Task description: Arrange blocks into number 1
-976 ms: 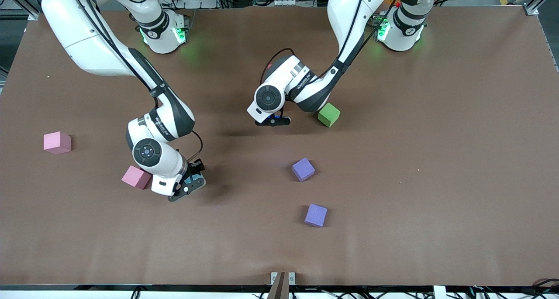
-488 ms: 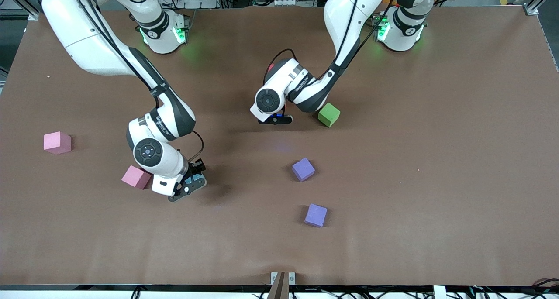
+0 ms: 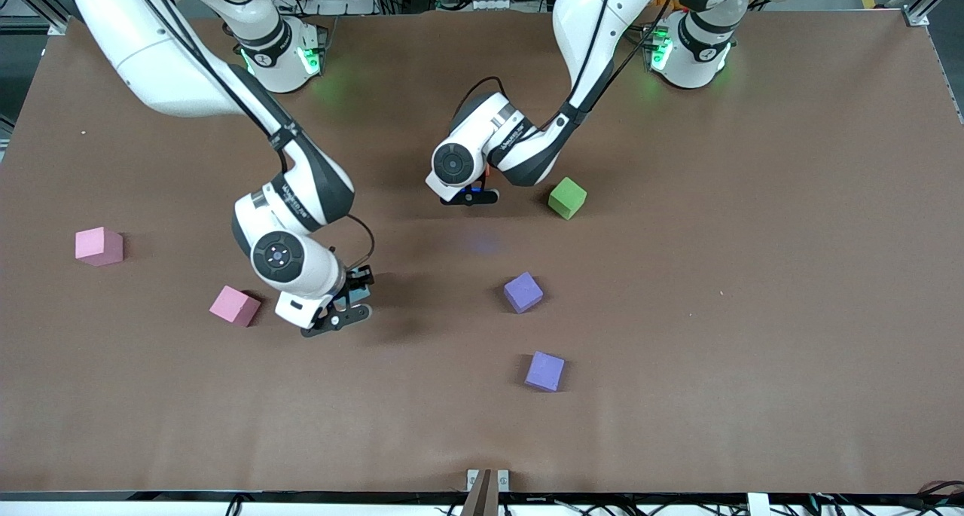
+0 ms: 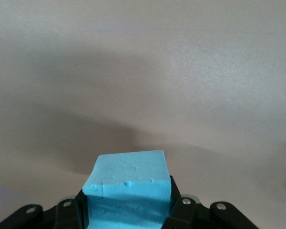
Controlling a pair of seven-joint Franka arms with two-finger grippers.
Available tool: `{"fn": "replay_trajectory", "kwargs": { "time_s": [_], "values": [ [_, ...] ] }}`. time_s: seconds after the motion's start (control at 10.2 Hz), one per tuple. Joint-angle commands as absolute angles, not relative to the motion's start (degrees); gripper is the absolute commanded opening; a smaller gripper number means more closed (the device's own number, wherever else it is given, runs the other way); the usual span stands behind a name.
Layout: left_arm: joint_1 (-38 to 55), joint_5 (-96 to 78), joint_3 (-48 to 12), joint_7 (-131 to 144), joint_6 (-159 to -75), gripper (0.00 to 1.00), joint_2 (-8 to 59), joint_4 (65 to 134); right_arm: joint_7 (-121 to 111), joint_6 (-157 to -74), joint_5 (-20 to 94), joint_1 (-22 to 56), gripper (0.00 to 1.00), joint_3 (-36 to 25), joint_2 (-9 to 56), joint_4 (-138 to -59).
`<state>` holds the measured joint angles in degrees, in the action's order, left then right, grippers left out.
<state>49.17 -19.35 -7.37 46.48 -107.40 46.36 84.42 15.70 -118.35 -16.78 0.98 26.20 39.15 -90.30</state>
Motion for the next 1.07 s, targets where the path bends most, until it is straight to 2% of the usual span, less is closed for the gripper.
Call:
{"fn": "replay_trajectory", "kwargs": {
  "time_s": [0.0,0.1,0.2,0.29,0.68,0.98],
  "values": [
    [49.5,-21.0,-7.6,47.3,-107.5,0.55,45.1,87.0,21.8,-116.1,-17.2,0.5,0.0,28.6,38.1,-90.2],
    [49.5,-21.0,-7.6,47.4,-107.4,0.64,44.9,87.4,23.4,-115.8,-17.2,0.3,0.0,30.0,38.1,-90.2],
    [49.5,-21.0,-7.7,48.2,-107.4,0.97,44.8,87.4,23.8,-115.8,-17.2,0.3,0.0,30.1,38.1,-90.2],
    [49.6,-20.9,-7.8,50.0,-107.4,1.0,44.7,87.3,23.9,-115.8,-17.2,0.3,0.0,30.1,38.1,-90.2],
    [48.7,-20.8,-7.7,50.0,-102.9,1.0,41.8,86.9,26.4,-115.8,-17.2,0.9,0.0,30.1,38.1,-90.4],
    [46.1,-20.1,-7.5,49.0,-100.5,1.0,39.2,86.7,33.8,-112.4,-17.3,1.1,0.0,34.3,37.2,-90.4]
  ]
}}
